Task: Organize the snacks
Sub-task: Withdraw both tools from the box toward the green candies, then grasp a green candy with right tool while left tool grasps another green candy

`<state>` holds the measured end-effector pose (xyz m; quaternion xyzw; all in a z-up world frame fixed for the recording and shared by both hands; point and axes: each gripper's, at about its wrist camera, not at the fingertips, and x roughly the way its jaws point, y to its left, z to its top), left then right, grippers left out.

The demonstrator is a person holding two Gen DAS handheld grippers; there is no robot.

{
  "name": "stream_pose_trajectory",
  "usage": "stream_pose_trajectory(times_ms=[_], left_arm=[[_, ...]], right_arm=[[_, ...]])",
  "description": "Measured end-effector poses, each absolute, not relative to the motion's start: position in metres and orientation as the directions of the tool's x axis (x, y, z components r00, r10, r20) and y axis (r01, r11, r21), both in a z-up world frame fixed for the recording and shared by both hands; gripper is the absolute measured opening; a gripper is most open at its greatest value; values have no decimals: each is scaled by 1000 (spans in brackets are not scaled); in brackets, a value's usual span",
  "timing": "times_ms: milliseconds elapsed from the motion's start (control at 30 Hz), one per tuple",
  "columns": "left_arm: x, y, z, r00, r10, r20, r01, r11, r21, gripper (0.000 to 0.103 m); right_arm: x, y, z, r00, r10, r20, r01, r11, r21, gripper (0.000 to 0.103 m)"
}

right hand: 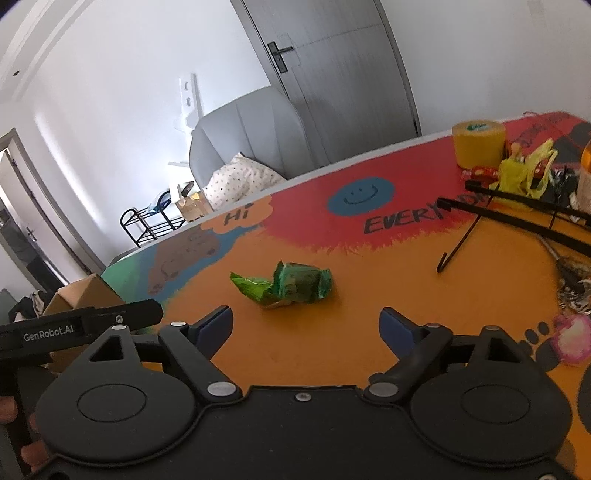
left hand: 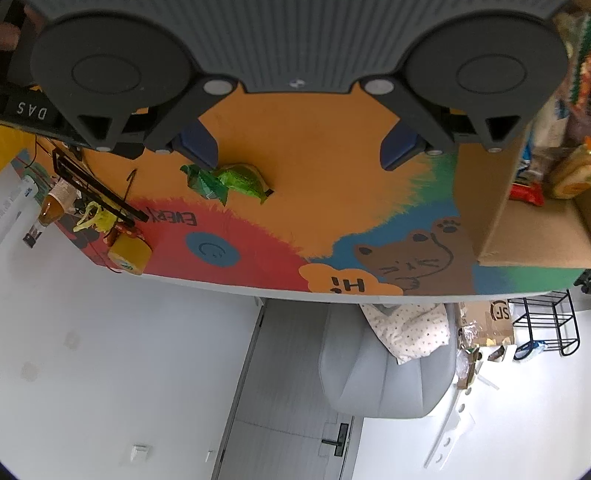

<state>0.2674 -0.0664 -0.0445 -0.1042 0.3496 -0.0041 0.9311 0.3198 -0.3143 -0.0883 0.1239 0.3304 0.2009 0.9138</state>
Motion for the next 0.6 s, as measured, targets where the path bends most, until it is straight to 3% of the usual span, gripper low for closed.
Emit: stream_pose_trajectory(times_ms=[167, 400, 600], left_arm=[[283, -68, -57, 747, -76, -661, -77, 977, -199, 91], [306, -74, -72, 737, -94, -670, -74, 973, -217, 82], [322, -80, -76, 731, -103, -675, -68, 973, -223, 63]], right_arm=[[337, -311, -103, 678, 456, -577, -273, 884, 379, 77], [364, -308, -114, 669, 463, -582, -252, 878, 408, 73], [380, -300, -110, 666, 476, -574, -266, 871, 414, 73]])
